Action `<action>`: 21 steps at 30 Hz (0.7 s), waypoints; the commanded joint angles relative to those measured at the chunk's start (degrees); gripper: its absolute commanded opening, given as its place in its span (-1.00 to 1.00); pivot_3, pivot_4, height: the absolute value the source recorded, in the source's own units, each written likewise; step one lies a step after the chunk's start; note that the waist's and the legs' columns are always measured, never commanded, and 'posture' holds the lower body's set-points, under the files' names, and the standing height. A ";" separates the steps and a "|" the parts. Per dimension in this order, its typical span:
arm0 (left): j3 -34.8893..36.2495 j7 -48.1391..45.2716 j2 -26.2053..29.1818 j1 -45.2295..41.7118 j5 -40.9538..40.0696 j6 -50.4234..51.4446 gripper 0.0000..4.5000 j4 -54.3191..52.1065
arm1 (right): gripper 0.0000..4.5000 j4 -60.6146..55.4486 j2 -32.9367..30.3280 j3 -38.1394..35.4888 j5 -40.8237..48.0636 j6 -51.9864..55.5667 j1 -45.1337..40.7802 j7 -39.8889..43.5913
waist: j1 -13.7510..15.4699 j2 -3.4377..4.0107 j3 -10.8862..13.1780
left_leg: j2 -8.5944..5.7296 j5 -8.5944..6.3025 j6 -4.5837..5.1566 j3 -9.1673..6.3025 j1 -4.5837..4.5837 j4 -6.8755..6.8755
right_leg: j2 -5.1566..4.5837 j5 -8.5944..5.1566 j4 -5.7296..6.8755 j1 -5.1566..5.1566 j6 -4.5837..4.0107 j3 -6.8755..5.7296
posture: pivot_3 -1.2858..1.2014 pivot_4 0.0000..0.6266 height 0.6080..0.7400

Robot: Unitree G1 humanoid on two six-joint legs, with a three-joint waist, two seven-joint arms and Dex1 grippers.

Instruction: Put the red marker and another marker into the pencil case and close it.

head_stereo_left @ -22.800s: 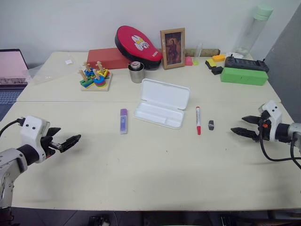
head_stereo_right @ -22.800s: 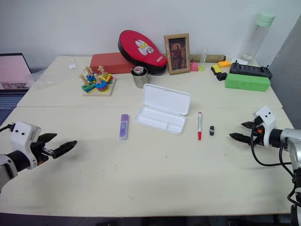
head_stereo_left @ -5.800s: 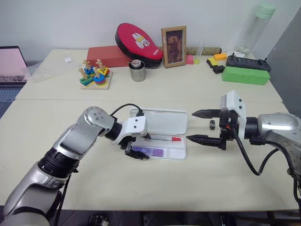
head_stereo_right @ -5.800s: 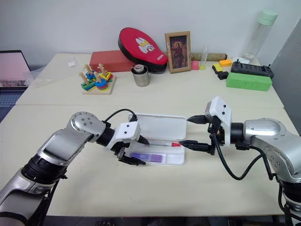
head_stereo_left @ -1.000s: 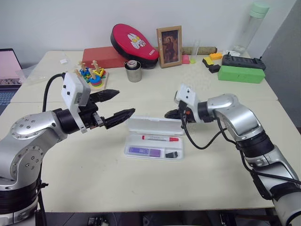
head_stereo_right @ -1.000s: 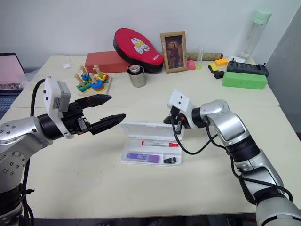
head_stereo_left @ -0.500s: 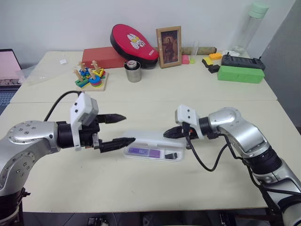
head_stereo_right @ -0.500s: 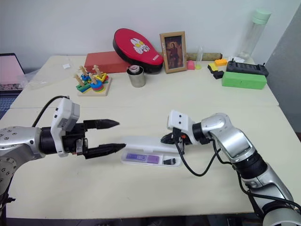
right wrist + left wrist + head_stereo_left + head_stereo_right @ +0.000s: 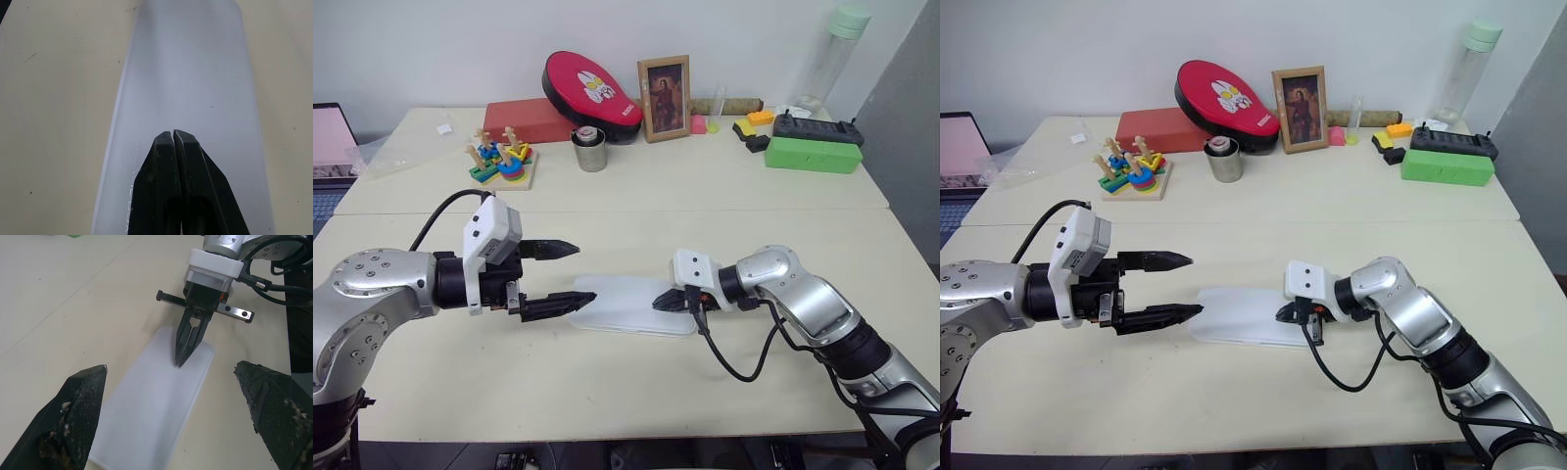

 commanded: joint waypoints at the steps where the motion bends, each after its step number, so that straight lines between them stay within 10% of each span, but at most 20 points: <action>1: 0.54 1.08 -0.29 -0.95 0.52 -1.13 1.00 -0.07 | -0.98 0.40 0.70 -0.72 1.49 1.12 1.12 0.69 | 0.00 0.00 0.00 | 0.00 0.00 0.00 0.00 0.02 0.00 | 0.00 0.00 0.00 0.02 0.00 0.00 | 0.03 -0.52 1.00; 11: -0.99 17.64 -9.07 -6.61 13.19 -7.02 1.00 12.29 | -0.98 6.71 5.32 -18.62 9.14 1.50 -0.94 -8.24 | 0.08 -0.04 -0.02 | -0.01 0.00 0.00 0.01 0.06 0.00 | 0.00 0.00 0.00 0.05 0.00 0.01 | 0.03 -0.52 1.00; 21: -1.25 26.10 -12.10 -4.73 26.21 -13.10 1.00 25.16 | -0.01 17.93 -3.18 -23.59 6.80 1.06 -1.31 -9.56 | -0.15 -0.03 -0.01 | -0.01 0.09 -0.16 0.03 -0.09 -0.10 | 0.00 0.01 -0.07 -0.14 -0.01 0.02 | 0.03 -0.52 1.00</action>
